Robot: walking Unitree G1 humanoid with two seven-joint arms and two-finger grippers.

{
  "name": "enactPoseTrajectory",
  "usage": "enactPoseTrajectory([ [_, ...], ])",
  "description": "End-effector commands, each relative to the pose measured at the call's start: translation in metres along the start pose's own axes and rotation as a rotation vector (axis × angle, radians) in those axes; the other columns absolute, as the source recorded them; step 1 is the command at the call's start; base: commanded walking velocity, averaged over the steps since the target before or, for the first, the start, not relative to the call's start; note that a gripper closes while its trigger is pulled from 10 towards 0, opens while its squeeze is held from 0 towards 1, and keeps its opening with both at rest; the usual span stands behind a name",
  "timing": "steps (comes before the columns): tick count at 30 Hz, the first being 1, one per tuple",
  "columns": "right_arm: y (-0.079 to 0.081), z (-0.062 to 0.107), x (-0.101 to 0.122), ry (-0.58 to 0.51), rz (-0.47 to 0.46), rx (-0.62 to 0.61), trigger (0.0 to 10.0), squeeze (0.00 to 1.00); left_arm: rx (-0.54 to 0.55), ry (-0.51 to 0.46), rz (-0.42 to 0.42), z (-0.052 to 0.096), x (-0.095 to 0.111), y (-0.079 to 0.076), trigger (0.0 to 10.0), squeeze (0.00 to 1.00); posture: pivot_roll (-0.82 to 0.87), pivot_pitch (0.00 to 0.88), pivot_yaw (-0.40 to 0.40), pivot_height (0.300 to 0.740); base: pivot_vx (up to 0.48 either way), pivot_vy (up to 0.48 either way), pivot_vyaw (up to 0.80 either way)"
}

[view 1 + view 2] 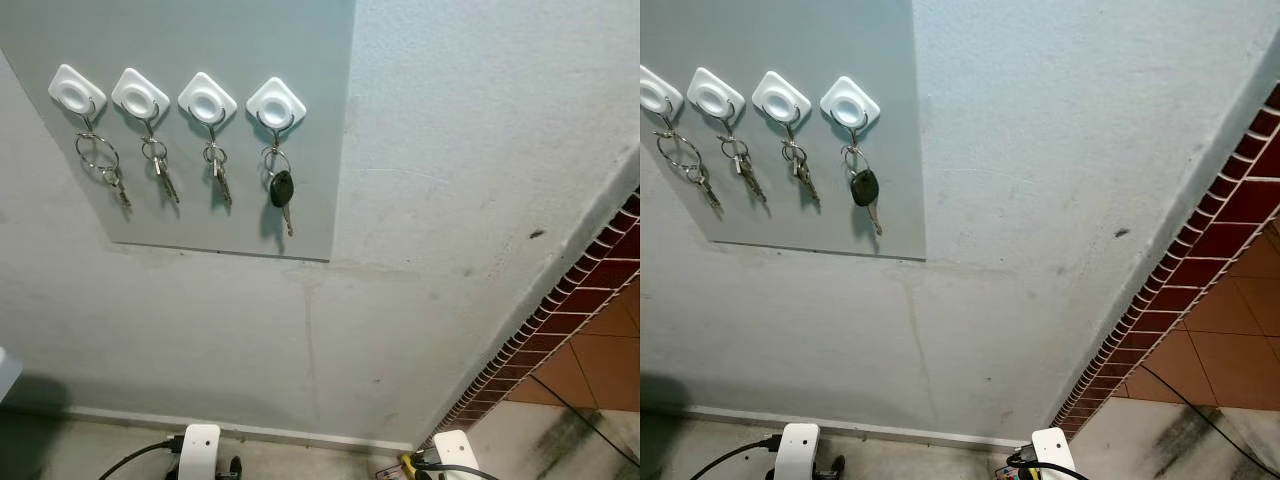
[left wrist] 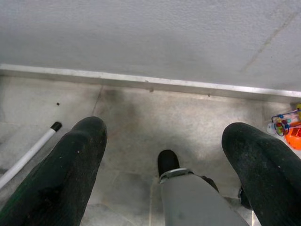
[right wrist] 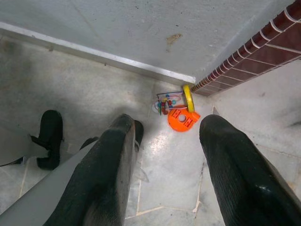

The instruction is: Hang keys on a hook

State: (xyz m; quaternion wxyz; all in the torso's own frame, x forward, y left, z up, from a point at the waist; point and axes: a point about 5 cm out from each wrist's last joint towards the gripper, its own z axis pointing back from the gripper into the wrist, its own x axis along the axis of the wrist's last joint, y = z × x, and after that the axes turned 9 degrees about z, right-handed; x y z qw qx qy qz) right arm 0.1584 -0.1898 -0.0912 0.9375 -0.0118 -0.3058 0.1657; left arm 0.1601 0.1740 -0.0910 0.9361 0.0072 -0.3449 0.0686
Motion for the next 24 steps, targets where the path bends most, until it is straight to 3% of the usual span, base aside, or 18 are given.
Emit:
enactPoseTrajectory([
  [1,-0.0003,0.0,-0.0005,0.006,-0.01,-0.011,10.0,0.0,0.01,0.007,0.002,0.0007,-0.0019,0.0032,10.0,0.0,-0.09,0.047,0.007,0.74,0.0,0.0,0.0],
  [24,-0.0002,-0.0001,-0.0009,0.012,-0.009,-0.012,10.0,0.0,0.01,0.006,0.001,0.0006,-0.0015,0.0034,10.0,0.0,-0.09,0.049,0.009,0.74,0.0,0.0,0.0],
])
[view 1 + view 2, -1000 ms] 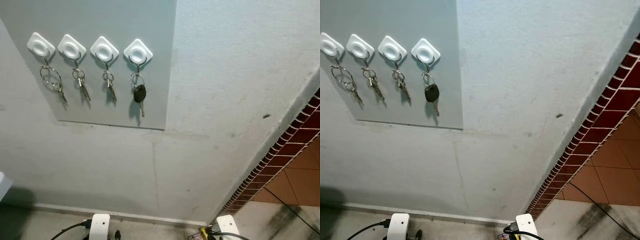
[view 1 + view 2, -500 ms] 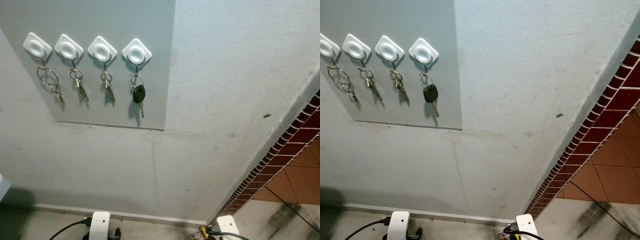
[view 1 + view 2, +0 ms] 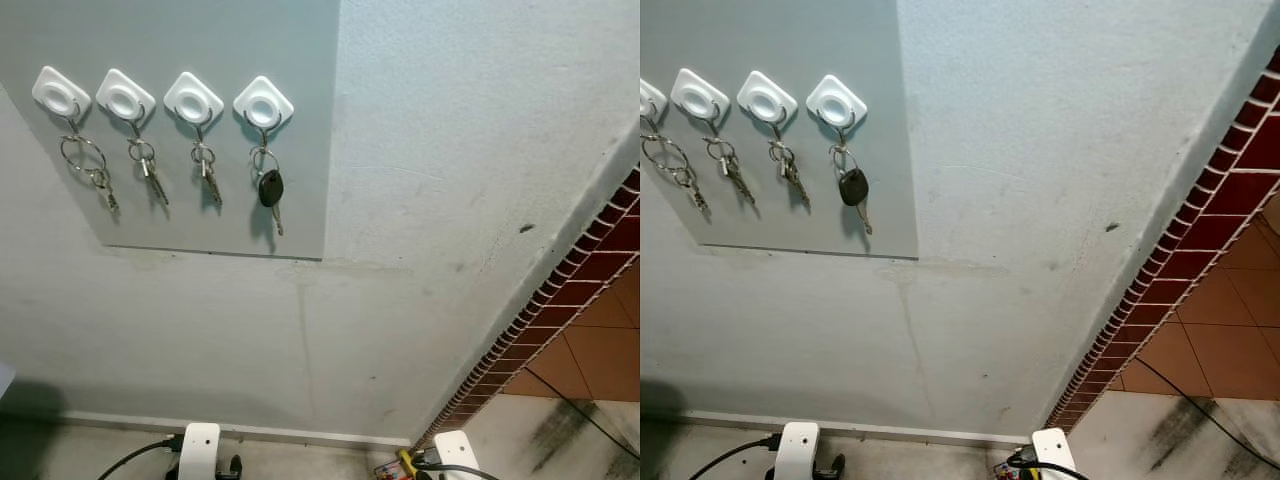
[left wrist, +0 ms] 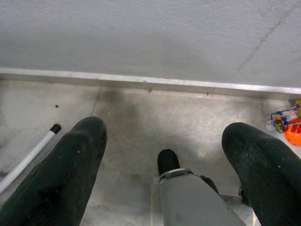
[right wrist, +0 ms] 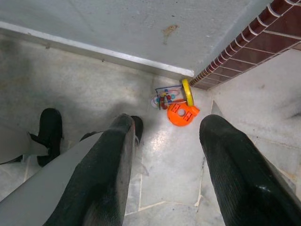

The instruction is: Hang keys on a hook

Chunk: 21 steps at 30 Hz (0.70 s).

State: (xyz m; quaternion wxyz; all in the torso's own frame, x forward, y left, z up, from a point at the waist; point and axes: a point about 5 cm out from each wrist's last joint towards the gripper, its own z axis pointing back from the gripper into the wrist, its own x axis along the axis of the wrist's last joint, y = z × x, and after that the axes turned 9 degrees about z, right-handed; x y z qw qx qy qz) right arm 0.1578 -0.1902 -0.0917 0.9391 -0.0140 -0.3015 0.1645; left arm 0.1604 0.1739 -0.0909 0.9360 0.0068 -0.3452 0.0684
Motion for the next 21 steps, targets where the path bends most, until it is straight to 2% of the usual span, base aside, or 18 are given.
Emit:
enactPoseTrajectory([
  [1,0.0,-0.0001,-0.0001,0.002,-0.008,-0.008,10.0,0.0,0.011,0.006,0.002,0.0007,-0.0018,0.0035,10.0,0.0,-0.09,0.049,0.009,0.74,0.0,0.0,0.0],
  [9,0.0004,-0.0002,-0.001,0.016,0.007,-0.009,10.0,0.0,0.012,0.006,0.002,0.0006,-0.0013,0.0039,10.0,0.0,-0.09,0.05,0.01,0.74,0.0,0.0,0.0],
  [12,0.0028,-0.0019,0.0044,-0.005,-0.041,-0.004,10.0,0.0,0.008,0.002,-0.008,0.0003,0.0004,0.0071,10.0,0.0,-0.09,0.041,0.02,0.74,0.0,0.0,0.0],
  [21,0.0038,-0.0022,0.0052,-0.009,-0.053,-0.001,10.0,0.0,0.015,0.004,-0.005,0.0014,-0.0016,0.0105,10.0,0.0,-0.08,0.05,0.021,0.74,0.0,0.0,0.0],
])
